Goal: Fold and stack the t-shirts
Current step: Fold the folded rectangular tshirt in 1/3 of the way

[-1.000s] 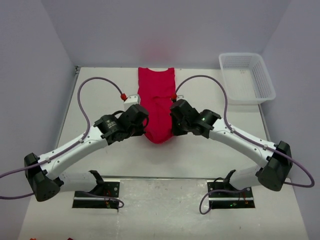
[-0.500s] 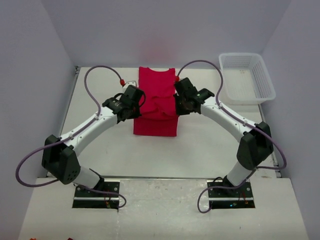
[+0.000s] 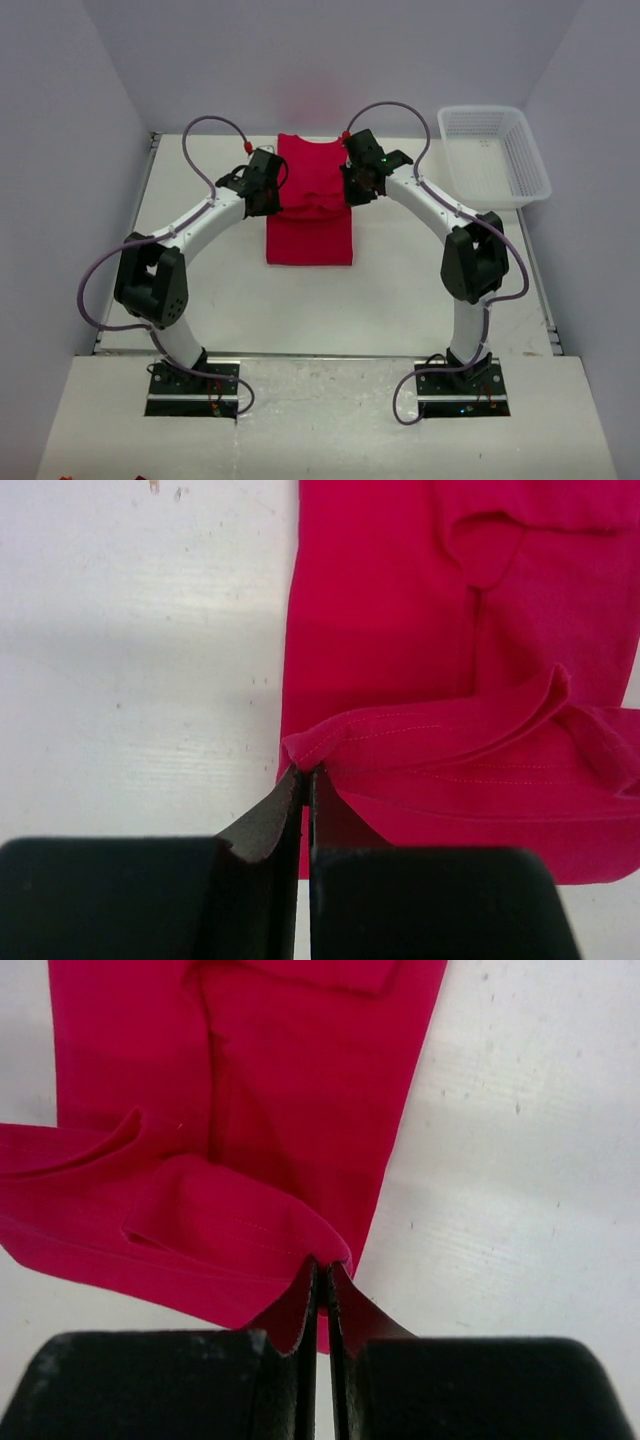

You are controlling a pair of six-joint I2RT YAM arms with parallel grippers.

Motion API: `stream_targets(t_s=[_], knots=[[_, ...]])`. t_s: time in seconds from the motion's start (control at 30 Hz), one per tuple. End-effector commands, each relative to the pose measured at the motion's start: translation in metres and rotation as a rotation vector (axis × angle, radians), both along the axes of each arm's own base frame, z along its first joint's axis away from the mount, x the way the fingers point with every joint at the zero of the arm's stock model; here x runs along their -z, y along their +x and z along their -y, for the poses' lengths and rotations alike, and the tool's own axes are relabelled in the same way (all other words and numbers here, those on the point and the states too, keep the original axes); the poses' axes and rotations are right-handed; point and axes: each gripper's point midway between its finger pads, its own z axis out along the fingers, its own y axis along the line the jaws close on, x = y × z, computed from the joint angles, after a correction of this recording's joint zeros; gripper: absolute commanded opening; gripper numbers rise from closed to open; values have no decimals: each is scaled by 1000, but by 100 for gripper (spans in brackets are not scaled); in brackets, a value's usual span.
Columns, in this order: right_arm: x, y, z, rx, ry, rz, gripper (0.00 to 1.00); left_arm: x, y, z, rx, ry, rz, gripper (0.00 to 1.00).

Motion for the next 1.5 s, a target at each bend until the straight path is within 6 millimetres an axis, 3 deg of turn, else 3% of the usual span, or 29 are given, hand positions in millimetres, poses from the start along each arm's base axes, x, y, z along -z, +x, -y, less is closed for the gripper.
stream_targets(t_s=[0.0,0.13,0.17,0.33,0.37,0.47,0.5,0.53,0.57,0.6,0.63,0.73,0.77,0.8,0.83,0.87,0.9,0.93,0.97,1.0,1.03,1.07,1.1,1.13,1.17,1.2,1.23,1.3,1.47], knots=[[-21,27,-3,-22,34,57,0,-22,39,4,42,-49,91,0],[-18,44,-3,-24,48,43,0,-16,62,14,87,-65,99,0],[-9,47,-4,-25,48,25,0,-4,66,16,99,-60,73,0],[4,62,-8,-34,47,0,0,8,91,31,156,-81,79,0],[16,65,-6,-35,37,-18,0,16,94,32,167,-70,69,0],[21,76,-5,-48,32,-22,3,22,105,24,142,-47,65,0],[32,78,-3,-47,18,-44,14,23,107,21,137,-46,62,11],[27,85,-2,-41,18,-20,43,24,108,20,134,-51,62,18],[27,89,-1,-40,14,-10,54,19,114,15,113,-40,95,23],[25,94,3,-31,5,8,63,21,113,11,107,-28,101,38],[15,102,6,-22,-5,49,77,9,114,9,102,-26,135,42],[-15,113,12,-7,-13,129,87,-5,115,-7,57,31,216,53],[-24,114,15,1,-18,146,90,-32,116,-19,11,57,299,59],[-32,113,19,12,-24,158,92,-33,109,-27,-9,78,306,67],[-45,106,21,19,-14,167,94,-41,105,-35,-38,95,333,68],[-50,102,22,22,-10,169,94,-72,102,-36,-41,73,419,68],[-55,97,24,28,2,169,94,-72,95,-36,-19,64,420,84],[-44,87,26,38,2,137,94,-84,91,-34,-10,48,440,89],[-58,80,28,46,20,160,94,-80,84,-33,-4,41,400,89],[-58,74,27,45,33,149,92,-85,83,-31,-6,28,387,88],[-43,58,21,10,69,93,86,-82,80,-31,-7,22,358,84],[-50,49,17,9,113,92,19,-71,72,-27,-2,-2,300,74],[-50,46,13,11,149,92,0,-63,66,-23,5,-28,270,26],[-30,30,12,1,168,32,0,-56,62,-17,18,-57,252,0],[-29,16,-3,-42,242,-17,0,-50,58,-6,45,-116,235,0],[-27,8,-8,-51,261,-40,0,-36,52,-1,60,-140,193,0],[-12,-1,-11,-56,268,-67,0,-28,47,5,79,-169,166,0],[-10,-16,-29,-108,335,-105,0,-4,32,16,110,-233,94,0],[17,-33,-42,-122,368,-210,0,14,16,47,250,-405,59,0]])
